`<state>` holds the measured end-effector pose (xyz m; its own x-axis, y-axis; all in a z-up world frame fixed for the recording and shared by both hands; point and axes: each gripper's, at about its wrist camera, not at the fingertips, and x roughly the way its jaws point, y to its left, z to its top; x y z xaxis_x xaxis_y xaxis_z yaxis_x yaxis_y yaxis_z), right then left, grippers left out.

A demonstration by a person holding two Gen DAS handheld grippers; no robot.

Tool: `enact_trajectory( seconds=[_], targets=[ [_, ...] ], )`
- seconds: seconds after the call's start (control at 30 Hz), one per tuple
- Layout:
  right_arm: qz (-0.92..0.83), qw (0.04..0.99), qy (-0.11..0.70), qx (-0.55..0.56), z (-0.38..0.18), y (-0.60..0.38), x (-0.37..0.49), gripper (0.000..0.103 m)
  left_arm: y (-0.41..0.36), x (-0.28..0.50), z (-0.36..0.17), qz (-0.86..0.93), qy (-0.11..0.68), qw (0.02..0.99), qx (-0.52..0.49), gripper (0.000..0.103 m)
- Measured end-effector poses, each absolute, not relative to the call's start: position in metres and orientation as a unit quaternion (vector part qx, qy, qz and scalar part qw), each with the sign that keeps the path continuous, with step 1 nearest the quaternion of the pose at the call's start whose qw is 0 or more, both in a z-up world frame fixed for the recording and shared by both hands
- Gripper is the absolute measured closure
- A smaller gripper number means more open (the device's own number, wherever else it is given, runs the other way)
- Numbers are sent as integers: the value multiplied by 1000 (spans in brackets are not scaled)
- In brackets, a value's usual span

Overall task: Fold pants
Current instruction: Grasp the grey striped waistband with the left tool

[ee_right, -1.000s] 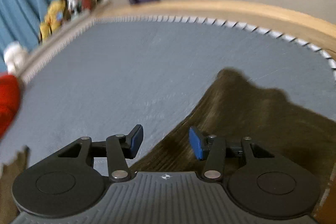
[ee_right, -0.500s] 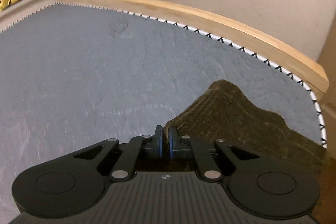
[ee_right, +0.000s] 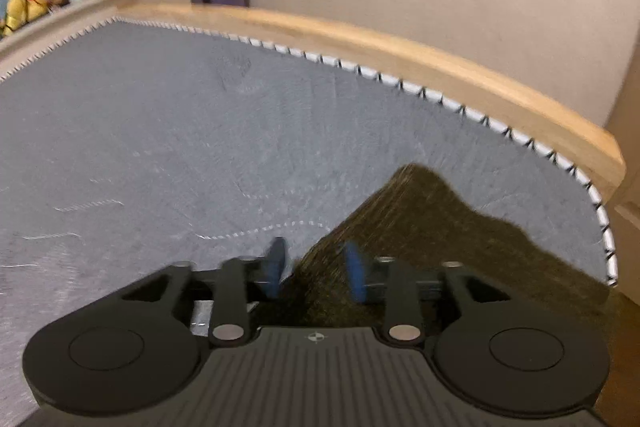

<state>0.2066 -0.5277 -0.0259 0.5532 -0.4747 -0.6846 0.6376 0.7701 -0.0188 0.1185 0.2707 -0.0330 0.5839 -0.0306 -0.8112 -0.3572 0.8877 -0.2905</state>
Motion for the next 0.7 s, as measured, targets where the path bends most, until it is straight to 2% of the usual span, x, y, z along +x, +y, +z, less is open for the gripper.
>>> enact_trajectory(
  seconds=[0.07, 0.13, 0.2, 0.43, 0.47, 0.57, 0.6, 0.7],
  targets=[
    [-300, 887, 329, 119, -8, -519, 193, 54, 282, 117, -40, 106, 448, 856, -236, 42],
    [-274, 901, 309, 132, 14, -509, 177, 54, 288, 119, -43, 112, 447, 854, -243, 36],
    [-250, 911, 291, 148, 32, -501, 165, 52, 288, 123, -45, 111, 450, 854, -238, 25],
    [-138, 938, 271, 166, 90, -443, 121, 49, 283, 134, -63, 112, 479, 842, -223, 24],
    [-118, 942, 269, 164, 96, -432, 114, 48, 276, 136, -62, 111, 480, 849, -194, 26],
    [-71, 948, 259, 171, 107, -409, 97, 46, 264, 143, -57, 81, 466, 871, -129, 54],
    [-60, 951, 252, 171, 106, -402, 93, 45, 267, 145, -55, 71, 458, 877, -125, 58],
    [-47, 952, 259, 156, 93, -384, 89, 46, 300, 151, -52, 95, 429, 881, -177, 59]
  ],
)
